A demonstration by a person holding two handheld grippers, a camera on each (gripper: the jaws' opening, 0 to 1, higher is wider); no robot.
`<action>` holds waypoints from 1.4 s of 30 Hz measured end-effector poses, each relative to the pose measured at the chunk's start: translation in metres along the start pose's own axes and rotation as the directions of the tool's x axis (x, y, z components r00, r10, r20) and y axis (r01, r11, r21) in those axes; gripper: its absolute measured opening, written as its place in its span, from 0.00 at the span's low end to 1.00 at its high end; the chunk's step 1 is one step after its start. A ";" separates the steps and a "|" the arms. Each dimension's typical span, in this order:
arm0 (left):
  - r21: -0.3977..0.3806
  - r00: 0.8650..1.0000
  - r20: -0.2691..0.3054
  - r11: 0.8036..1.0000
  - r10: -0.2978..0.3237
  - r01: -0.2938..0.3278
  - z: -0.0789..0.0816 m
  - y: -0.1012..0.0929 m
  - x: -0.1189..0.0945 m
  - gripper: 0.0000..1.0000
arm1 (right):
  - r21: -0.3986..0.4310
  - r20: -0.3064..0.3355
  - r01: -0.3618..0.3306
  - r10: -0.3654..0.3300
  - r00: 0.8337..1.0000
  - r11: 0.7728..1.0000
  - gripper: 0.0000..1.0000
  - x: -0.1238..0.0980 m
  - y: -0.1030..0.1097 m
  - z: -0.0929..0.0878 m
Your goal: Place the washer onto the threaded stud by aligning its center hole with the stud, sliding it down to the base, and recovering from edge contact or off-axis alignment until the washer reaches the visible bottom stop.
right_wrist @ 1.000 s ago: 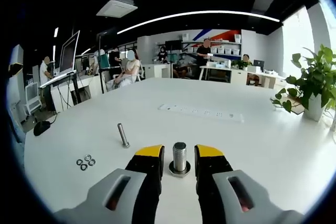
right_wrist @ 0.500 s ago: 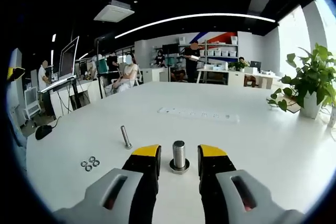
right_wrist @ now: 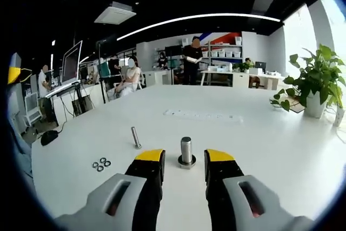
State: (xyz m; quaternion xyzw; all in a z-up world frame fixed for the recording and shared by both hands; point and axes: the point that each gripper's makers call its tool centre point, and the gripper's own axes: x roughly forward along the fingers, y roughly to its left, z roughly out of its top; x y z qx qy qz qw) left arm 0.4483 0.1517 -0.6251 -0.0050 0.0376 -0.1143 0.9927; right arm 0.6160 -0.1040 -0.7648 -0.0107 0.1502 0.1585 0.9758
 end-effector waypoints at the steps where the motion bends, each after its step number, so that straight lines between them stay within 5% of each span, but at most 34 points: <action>1: 0.000 1.000 0.001 1.000 0.001 -0.001 0.000 0.000 0.000 0.40 | 0.001 -0.002 0.002 -0.002 1.000 1.000 0.31 -0.002 0.000 0.000; 42: 0.018 0.999 0.036 1.000 -0.017 0.016 0.023 0.016 -0.011 0.40 | 0.030 0.094 0.068 -0.070 0.993 0.997 0.37 -0.086 0.003 0.036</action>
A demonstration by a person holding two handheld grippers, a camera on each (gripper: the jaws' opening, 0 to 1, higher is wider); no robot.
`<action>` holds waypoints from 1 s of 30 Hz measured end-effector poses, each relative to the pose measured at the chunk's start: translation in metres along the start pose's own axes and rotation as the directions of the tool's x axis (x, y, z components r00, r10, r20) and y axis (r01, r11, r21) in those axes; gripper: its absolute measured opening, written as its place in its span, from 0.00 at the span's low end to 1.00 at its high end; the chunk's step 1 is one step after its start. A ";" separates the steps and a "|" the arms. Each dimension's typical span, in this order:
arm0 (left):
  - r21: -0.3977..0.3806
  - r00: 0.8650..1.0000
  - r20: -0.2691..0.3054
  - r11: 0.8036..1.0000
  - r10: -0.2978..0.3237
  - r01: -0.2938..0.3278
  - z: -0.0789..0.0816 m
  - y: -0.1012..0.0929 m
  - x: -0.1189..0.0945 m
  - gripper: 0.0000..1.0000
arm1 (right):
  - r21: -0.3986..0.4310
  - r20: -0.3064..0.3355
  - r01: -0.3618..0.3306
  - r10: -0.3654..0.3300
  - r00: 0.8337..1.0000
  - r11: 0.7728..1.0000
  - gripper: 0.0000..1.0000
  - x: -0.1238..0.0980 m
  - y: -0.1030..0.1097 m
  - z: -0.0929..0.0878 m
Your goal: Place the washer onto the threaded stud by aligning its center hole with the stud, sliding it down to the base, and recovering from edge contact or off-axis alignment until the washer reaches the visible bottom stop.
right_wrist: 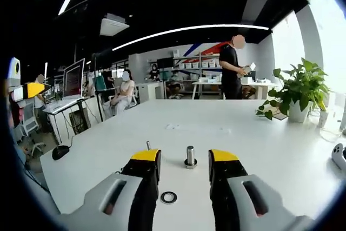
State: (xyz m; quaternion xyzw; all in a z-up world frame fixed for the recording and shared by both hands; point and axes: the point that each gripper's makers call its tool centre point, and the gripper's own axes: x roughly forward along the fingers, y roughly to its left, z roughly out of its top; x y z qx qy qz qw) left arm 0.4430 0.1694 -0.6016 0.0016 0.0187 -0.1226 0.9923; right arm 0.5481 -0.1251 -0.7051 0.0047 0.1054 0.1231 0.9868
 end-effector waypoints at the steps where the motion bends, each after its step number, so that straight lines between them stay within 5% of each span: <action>1: -0.003 1.000 0.001 1.000 -0.002 0.002 0.000 0.001 -0.001 0.40 | -0.010 0.004 0.001 -0.001 1.000 1.000 0.37 -0.002 0.001 0.001; 13: 0.004 1.000 0.006 1.000 -0.001 0.001 0.003 0.009 -0.006 0.40 | -0.010 0.004 0.013 -0.013 1.000 1.000 0.41 -0.015 0.001 -0.002; 30: -0.004 1.000 0.010 1.000 0.001 -0.001 0.001 0.008 -0.009 0.40 | -0.010 -0.035 -0.007 0.006 0.999 1.000 0.42 -0.003 0.020 -0.028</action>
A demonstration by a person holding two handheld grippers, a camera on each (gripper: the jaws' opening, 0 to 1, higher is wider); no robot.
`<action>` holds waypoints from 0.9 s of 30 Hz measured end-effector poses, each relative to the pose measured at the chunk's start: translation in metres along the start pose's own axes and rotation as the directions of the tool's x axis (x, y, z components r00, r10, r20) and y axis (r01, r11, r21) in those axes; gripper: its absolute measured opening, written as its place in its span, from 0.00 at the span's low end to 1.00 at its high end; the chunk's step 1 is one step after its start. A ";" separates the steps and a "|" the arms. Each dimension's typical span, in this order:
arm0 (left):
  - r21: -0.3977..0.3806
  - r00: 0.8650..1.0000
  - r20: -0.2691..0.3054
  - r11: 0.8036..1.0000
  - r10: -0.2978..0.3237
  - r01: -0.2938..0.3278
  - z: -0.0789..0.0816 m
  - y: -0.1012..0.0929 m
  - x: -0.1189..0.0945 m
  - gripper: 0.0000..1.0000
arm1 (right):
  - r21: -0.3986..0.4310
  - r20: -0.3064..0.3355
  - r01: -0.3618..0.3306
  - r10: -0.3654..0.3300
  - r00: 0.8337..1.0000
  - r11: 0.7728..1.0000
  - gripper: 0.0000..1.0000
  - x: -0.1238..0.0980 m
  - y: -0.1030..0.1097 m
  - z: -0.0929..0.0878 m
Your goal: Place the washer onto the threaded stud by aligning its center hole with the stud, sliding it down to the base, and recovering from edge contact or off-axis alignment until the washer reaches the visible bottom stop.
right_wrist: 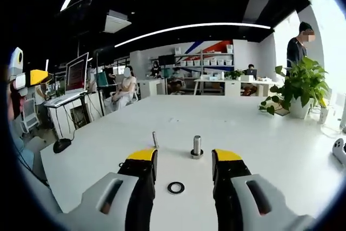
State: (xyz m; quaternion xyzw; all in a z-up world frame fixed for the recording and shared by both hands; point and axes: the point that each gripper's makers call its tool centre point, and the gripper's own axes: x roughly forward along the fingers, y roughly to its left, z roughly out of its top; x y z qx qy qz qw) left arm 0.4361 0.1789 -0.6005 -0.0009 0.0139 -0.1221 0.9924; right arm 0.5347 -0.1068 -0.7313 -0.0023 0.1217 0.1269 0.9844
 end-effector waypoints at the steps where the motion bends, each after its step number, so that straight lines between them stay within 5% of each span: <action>1: 0.000 1.000 0.000 1.000 0.000 0.000 0.000 0.000 -0.001 0.40 | -0.004 -0.002 -0.003 0.003 1.000 1.000 0.42 0.001 0.002 -0.002; 27: 0.012 1.000 -0.006 1.000 -0.005 0.005 -0.001 -0.008 -0.004 0.40 | 0.001 -0.049 -0.014 0.014 0.999 1.000 0.44 0.019 0.003 -0.030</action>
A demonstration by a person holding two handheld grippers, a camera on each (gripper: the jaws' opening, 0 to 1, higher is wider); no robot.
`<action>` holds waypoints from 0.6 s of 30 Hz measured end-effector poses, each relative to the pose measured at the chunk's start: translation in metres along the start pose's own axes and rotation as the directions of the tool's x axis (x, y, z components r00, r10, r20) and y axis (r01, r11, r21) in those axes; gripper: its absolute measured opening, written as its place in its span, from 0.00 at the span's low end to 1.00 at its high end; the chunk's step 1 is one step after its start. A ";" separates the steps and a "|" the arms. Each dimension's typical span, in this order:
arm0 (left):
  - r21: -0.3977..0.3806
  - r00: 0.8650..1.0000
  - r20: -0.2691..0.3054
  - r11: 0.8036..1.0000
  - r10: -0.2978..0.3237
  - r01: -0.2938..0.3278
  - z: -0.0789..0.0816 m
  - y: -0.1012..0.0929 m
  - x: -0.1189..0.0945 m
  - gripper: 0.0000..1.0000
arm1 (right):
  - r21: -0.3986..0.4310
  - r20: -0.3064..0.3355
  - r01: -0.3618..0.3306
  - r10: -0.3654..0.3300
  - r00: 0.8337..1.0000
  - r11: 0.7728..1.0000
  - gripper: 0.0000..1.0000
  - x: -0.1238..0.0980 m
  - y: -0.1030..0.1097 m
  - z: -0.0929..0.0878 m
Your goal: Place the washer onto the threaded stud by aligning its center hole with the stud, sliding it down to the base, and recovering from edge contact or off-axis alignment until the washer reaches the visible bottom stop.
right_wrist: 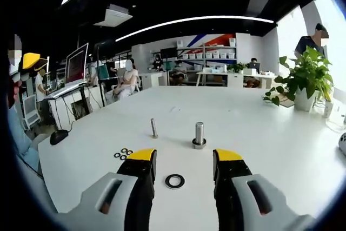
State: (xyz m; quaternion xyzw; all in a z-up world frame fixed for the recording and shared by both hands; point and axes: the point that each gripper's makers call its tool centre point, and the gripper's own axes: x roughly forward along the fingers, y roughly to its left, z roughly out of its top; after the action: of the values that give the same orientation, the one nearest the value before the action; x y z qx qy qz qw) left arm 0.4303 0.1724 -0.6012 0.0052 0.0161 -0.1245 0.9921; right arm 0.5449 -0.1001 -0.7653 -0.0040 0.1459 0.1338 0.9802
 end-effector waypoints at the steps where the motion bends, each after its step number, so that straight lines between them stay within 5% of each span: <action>1: -0.001 1.000 0.001 1.000 -0.002 0.002 0.000 0.000 0.001 0.40 | -0.001 -0.005 -0.002 0.002 1.000 1.000 0.44 0.001 0.002 -0.002; 18: 0.000 1.000 -0.005 1.000 0.012 -0.012 -0.001 0.003 -0.001 0.40 | -0.004 -0.046 -0.021 0.021 0.999 1.000 0.44 0.013 0.012 -0.020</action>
State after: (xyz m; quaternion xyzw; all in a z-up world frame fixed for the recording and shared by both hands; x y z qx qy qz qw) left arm 0.4297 0.1760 -0.6019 0.0057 0.0184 -0.1186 0.9928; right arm 0.5483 -0.0860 -0.7876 -0.0074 0.1680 0.1441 0.9752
